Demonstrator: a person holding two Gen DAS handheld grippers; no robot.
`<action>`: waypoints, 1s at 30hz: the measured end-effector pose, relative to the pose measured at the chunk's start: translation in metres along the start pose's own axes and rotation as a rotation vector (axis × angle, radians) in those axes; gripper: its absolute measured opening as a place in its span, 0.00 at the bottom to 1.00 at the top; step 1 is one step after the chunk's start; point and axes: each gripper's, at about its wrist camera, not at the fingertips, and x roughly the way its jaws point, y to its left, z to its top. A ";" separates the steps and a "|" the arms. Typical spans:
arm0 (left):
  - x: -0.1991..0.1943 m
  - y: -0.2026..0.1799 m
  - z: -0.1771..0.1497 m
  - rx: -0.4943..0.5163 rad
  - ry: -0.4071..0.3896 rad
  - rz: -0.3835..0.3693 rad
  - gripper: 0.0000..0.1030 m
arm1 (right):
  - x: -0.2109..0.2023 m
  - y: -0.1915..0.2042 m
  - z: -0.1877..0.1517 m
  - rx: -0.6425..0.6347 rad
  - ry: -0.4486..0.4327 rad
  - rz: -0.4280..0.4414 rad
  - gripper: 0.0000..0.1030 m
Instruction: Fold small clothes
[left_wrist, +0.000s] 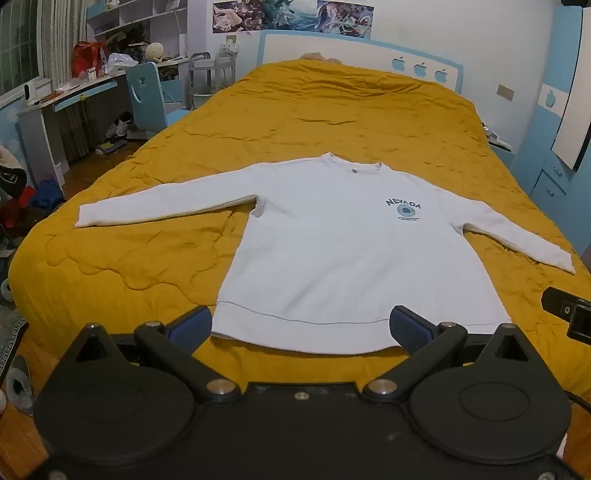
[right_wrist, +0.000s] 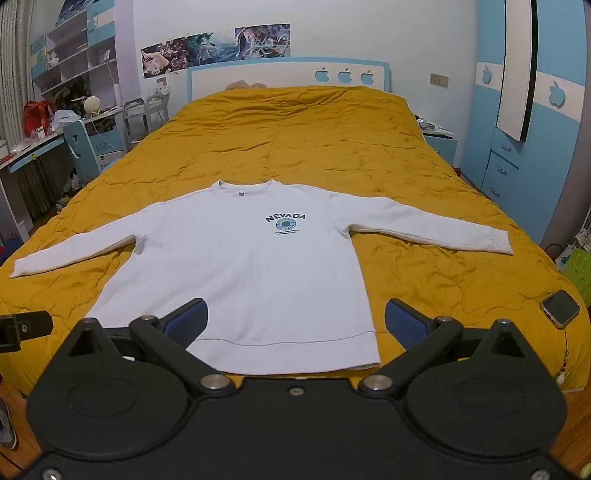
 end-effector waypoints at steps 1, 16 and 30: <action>0.000 0.000 0.000 -0.001 0.001 0.002 1.00 | 0.000 0.000 0.000 0.000 -0.001 0.000 1.00; 0.003 -0.004 0.000 -0.006 0.008 -0.006 1.00 | 0.001 0.000 0.000 -0.001 -0.002 -0.001 1.00; 0.005 0.001 0.000 -0.010 0.007 -0.004 1.00 | 0.006 -0.004 -0.001 0.001 -0.004 0.000 1.00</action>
